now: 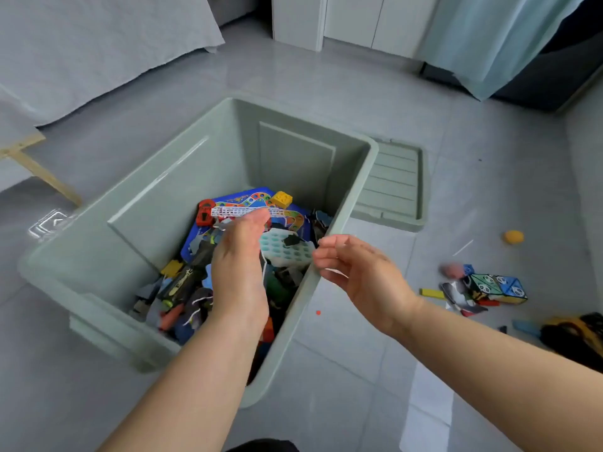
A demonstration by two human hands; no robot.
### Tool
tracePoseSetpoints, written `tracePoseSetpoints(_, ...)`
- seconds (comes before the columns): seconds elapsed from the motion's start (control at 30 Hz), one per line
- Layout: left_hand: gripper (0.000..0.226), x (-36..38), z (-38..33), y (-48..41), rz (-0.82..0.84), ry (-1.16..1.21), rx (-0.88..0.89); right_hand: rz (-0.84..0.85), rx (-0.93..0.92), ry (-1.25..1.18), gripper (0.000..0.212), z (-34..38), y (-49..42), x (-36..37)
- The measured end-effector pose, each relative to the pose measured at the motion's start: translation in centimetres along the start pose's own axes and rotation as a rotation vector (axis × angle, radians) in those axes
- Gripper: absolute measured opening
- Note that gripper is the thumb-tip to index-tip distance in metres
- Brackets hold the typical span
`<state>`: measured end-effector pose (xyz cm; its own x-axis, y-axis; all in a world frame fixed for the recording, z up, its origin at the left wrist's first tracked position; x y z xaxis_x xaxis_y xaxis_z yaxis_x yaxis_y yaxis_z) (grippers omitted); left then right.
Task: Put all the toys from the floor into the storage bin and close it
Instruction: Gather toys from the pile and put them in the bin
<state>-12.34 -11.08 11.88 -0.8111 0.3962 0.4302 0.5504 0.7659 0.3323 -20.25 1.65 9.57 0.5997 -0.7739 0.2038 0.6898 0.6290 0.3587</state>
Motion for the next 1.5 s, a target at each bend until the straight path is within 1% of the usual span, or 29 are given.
tracePoseSetpoints(0.07, 0.019, 3.6, 1.5, 1.1, 0.158, 0.102, -0.109, -0.093, -0.011, 0.101, 0.029, -0.9, 0.4, -4.5)
tracePoseSetpoints(0.13, 0.024, 7.1, 4.7, 1.9, 0.229, 0.106, -0.248, -0.217, 0.023, 0.258, 0.028, -2.6, 0.3, -9.4)
tracePoseSetpoints(0.23, 0.027, 11.3, 11.4, 3.1, 0.268, 0.006, -0.443, -0.346, 0.131, 0.533, 0.020, -6.9, -1.1, -16.7)
tracePoseSetpoints(0.3, 0.025, 11.8, 16.4, 3.0, 0.192, -0.034, -0.567, -0.376, 0.184, 0.727, 0.010, -9.9, -2.7, -20.6)
tracePoseSetpoints(0.33, 0.023, 11.2, 18.7, 2.7, 0.119, -0.031, -0.625, -0.375, 0.197, 0.832, 0.006, -11.2, -3.7, -22.0)
tracePoseSetpoints(0.37, 0.020, 10.2, 20.9, 2.5, 0.034, -0.009, -0.676, -0.355, 0.197, 0.937, 0.013, -12.2, -4.7, -23.0)
tracePoseSetpoints(0.43, 0.016, 8.1, 24.6, 2.5, -0.116, 0.061, -0.756, -0.243, 0.152, 1.122, 0.033, -14.0, -7.3, -24.0)
tracePoseSetpoints(0.5, 0.016, 6.2, 27.4, 3.1, -0.202, 0.123, -0.793, -0.114, 0.077, 1.276, 0.050, -14.9, -10.0, -24.0)
tracePoseSetpoints(0.57, 0.018, 5.0, 29.3, 3.7, -0.241, 0.151, -0.796, 0.002, 0.010, 1.362, 0.057, -15.6, -12.4, -23.4)
tracePoseSetpoints(0.63, 0.019, 4.6, 30.4, 3.7, -0.261, 0.157, -0.785, 0.056, -0.050, 1.412, 0.053, -16.3, -14.2, -23.1)
tracePoseSetpoints(0.67, 0.019, 4.6, 30.7, 3.6, -0.264, 0.157, -0.775, 0.047, -0.080, 1.427, 0.049, -16.7, -14.6, -23.1)
tracePoseSetpoints(0.8, 0.022, 5.4, 31.9, 2.7, -0.227, 0.160, -0.755, -0.132, -0.235, 1.374, 0.030, -18.3, -13.7, -24.6)
tracePoseSetpoints(0.9, 0.022, 6.2, 32.7, 2.4, -0.197, 0.153, -0.756, -0.254, -0.242, 1.185, 0.019, -18.8, -12.3, -26.0)
tracePoseSetpoints(0.97, 0.021, 6.3, 33.4, 2.2, -0.188, 0.122, -0.729, -0.374, -0.172, 0.950, 0.015, -18.4, -10.3, -26.1)
tracePoseSetpoints(1.0, 0.026, 6.4, 33.6, 2.1, -0.169, 0.109, -0.705, -0.383, -0.143, 0.827, 0.018, -18.1, -8.8, -25.7)
tracePoseSetpoints(1.03, 0.033, 6.5, 34.0, 2.0, -0.135, 0.102, -0.674, -0.335, -0.128, 0.741, 0.023, -17.9, -6.9, -25.2)
tracePoseSetpoints(1.1, 0.036, 6.8, 34.6, 1.9, -0.069, 0.104, -0.606, -0.135, -0.129, 0.681, 0.032, -17.3, -3.1, -24.2)
tracePoseSetpoints(1.13, 0.032, 7.2, 34.7, 2.0, -0.052, 0.093, -0.574, -0.082, -0.144, 0.673, 0.032, -17.4, -1.6, -24.3)
tracePoseSetpoints(1.17, 0.025, 7.4, 34.9, 2.0, -0.053, 0.066, -0.549, -0.111, -0.160, 0.678, 0.029, -17.4, -0.9, -25.0)
tracePoseSetpoints(1.2, 0.017, 7.7, 35.2, 2.0, -0.070, 0.039, -0.531, -0.208, -0.167, 0.697, 0.026, -17.6, -1.0, -26.3)
tracePoseSetpoints(1.23, 0.008, 7.8, 35.4, 2.0, -0.086, 0.024, -0.530, -0.338, -0.162, 0.753, 0.021, -17.9, -1.5, -27.9)
tracePoseSetpoints(1.27, 0.002, 8.0, 35.6, 2.1, -0.092, 0.026, -0.549, -0.447, -0.142, 0.844, 0.018, -18.1, -2.4, -29.6)
tracePoseSetpoints(1.3, 0.002, 8.2, 35.8, 2.2, -0.094, 0.033, -0.577, -0.505, -0.117, 0.982, 0.023, -18.4, -3.4, -31.2)
tracePoseSetpoints(1.37, 0.012, 8.5, 35.9, 2.5, -0.086, 0.063, -0.652, -0.474, -0.139, 1.310, 0.036, -18.8, -5.1, -33.1)
tracePoseSetpoints(1.4, 0.017, 8.7, 35.9, 2.7, -0.087, 0.085, -0.684, -0.431, -0.172, 1.439, 0.034, -19.1, -5.8, -33.5)
tracePoseSetpoints(1.47, 0.028, 8.7, 35.9, 2.8, -0.109, 0.126, -0.729, -0.417, -0.226, 1.550, 0.023, -19.8, -6.7, -33.8)
tracePoseSetpoints(1.5, 0.032, 8.7, 35.9, 2.9, -0.116, 0.138, -0.741, -0.420, -0.204, 1.548, 0.020, -19.7, -6.7, -33.5)
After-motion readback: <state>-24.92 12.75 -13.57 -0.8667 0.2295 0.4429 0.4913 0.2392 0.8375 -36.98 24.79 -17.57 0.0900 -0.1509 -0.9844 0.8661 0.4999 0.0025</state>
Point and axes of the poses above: each hand's wrist, its own y-axis away from the middle knuckle, its own x-axis out of the palm, z = x × y, the point moved 1 cm from there along -y, towards the middle knuckle, and after that the axes turned 8 degrees about y, right-handed, at the moved point
